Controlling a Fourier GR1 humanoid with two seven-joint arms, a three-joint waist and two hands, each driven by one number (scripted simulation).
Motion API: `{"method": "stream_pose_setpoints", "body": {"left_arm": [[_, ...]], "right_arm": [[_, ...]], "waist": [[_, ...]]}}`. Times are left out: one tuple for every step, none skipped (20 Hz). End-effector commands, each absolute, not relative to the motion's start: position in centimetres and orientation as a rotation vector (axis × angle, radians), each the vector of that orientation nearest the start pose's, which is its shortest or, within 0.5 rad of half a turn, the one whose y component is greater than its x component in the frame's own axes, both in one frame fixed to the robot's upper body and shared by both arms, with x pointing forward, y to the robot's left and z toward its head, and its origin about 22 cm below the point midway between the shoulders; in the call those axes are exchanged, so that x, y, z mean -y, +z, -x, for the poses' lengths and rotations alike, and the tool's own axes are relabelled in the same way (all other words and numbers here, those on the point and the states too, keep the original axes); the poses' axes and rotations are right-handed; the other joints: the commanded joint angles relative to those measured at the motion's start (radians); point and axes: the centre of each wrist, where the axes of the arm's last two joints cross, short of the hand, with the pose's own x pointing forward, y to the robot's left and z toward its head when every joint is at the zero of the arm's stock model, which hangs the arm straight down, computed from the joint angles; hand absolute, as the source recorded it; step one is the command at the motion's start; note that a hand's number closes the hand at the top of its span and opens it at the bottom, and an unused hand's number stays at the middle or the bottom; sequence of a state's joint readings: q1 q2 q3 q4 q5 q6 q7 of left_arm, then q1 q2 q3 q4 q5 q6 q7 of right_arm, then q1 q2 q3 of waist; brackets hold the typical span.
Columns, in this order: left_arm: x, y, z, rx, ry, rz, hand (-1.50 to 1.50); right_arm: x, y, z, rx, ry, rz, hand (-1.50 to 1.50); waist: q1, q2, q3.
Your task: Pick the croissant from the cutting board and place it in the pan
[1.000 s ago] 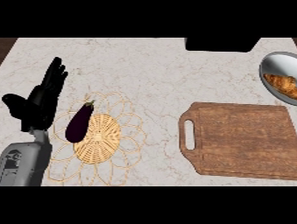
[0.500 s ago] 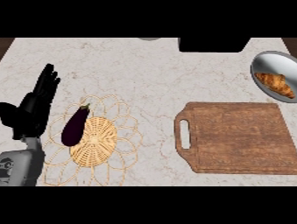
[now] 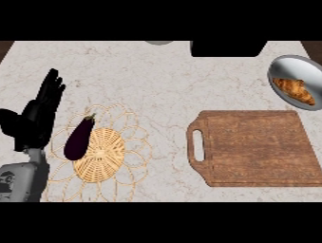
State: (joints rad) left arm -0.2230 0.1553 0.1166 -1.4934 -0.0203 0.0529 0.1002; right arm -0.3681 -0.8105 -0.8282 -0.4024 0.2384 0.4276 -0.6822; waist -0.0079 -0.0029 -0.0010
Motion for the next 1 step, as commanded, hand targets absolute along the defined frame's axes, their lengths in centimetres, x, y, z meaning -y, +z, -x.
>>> {"method": "stream_pose_setpoints", "body": {"left_arm": [[-29.00,5.51,-29.18,1.612,-0.053,-0.213,0.00]], "right_arm": [[57.69,4.10,-19.41,1.648,-0.028,0.553,-1.50]], "waist": [[0.003,0.001,0.000]]}}
